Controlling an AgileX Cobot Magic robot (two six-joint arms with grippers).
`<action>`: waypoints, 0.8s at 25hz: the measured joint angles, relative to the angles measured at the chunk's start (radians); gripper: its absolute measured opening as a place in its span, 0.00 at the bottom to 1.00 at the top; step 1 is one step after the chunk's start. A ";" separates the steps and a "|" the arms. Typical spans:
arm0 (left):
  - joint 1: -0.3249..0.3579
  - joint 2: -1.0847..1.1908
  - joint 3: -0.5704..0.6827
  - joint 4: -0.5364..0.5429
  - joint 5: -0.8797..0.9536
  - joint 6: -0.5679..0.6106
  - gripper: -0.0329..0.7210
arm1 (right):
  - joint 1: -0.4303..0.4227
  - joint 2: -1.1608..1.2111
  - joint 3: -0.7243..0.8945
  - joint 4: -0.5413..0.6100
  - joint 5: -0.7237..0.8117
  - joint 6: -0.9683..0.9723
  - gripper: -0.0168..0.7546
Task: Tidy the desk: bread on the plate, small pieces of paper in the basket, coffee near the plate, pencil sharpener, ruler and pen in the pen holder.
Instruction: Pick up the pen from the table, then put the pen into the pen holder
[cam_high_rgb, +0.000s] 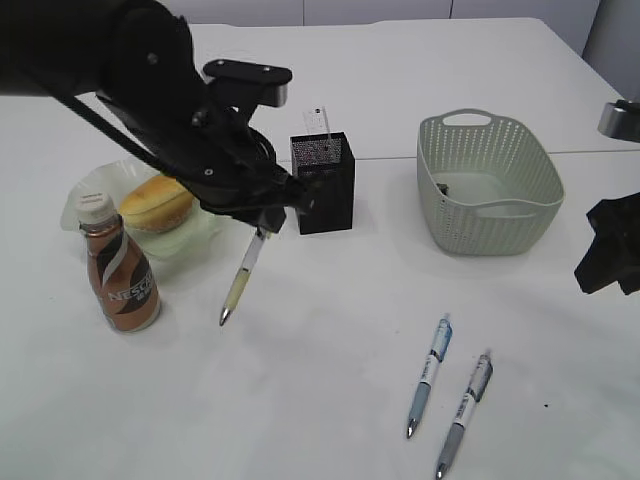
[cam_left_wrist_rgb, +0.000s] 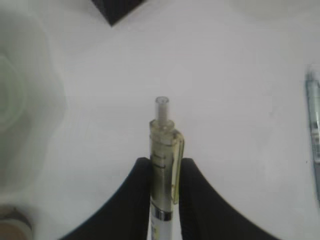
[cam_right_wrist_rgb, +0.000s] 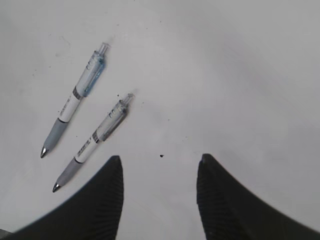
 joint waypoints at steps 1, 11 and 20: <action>0.000 -0.015 0.025 0.011 -0.055 0.000 0.18 | 0.000 0.000 0.000 0.002 0.000 -0.002 0.52; 0.000 -0.084 0.193 0.156 -0.663 0.000 0.18 | 0.000 0.000 0.000 0.002 -0.002 -0.021 0.52; 0.000 -0.009 0.193 0.165 -1.155 0.000 0.18 | 0.000 0.000 0.000 0.002 -0.024 -0.038 0.52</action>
